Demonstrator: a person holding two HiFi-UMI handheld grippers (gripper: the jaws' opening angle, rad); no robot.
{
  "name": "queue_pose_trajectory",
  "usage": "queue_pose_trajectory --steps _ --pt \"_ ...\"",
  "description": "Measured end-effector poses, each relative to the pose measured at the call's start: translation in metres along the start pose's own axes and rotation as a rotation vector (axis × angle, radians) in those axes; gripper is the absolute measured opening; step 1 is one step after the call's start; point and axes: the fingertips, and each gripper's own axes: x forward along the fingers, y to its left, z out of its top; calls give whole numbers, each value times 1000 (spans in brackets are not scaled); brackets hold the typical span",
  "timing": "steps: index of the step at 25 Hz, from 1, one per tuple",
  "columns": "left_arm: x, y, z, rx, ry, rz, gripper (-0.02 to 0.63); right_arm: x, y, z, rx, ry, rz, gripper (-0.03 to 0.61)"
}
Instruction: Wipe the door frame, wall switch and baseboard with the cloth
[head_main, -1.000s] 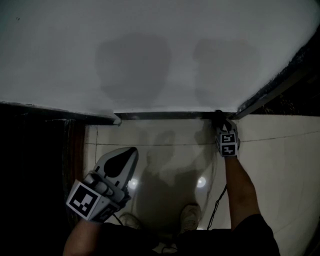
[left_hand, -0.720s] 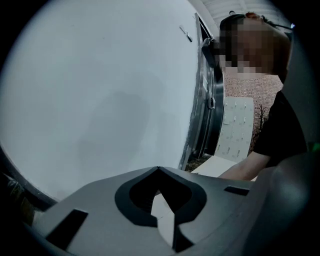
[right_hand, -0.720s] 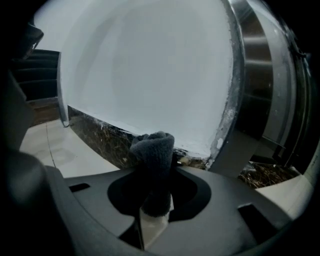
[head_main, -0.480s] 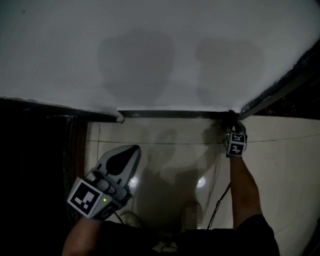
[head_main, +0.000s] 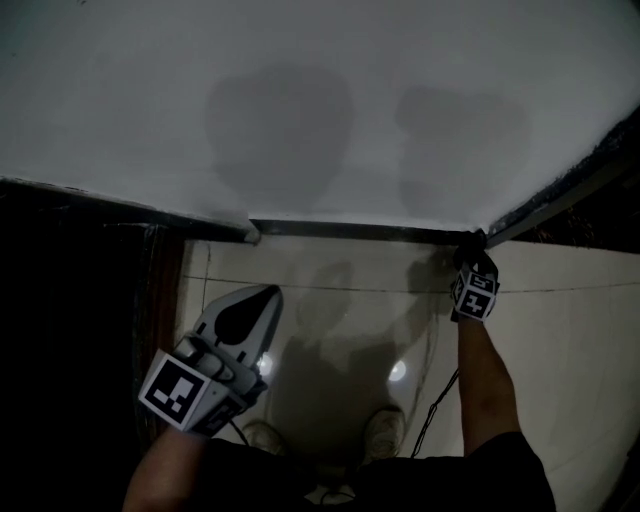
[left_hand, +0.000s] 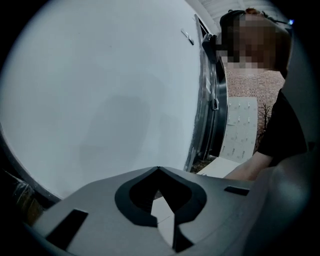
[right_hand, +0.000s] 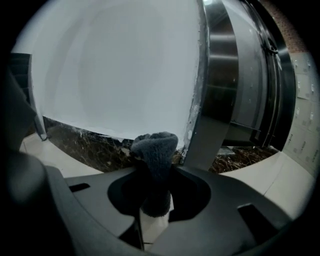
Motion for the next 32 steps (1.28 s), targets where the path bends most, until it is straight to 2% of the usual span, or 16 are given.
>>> queue_pose_trajectory --steps 4,8,20,22,24,27,30,32 --pt "-10 11 4 -9 -24 38 -9 -7 9 -11 39 17 9 91" --pt "-15 23 8 -16 -32 83 -9 -16 30 -6 -8 12 43 91" --pt "-27 38 17 -38 -75 95 -9 -59 75 65 -90 -151 209 91" --pt "-29 42 19 -18 -66 137 -9 -82 73 91 -61 -183 237 91" --pt "-39 53 29 1 -66 217 -9 -116 71 129 -8 -204 259 89" --pt "-70 59 77 4 -71 266 -9 -188 77 201 19 -246 308 89" --pt "-109 49 165 -2 -67 286 -9 -276 67 282 11 -283 350 89" --pt "-135 38 227 0 -57 328 -9 -331 54 336 3 -297 369 89"
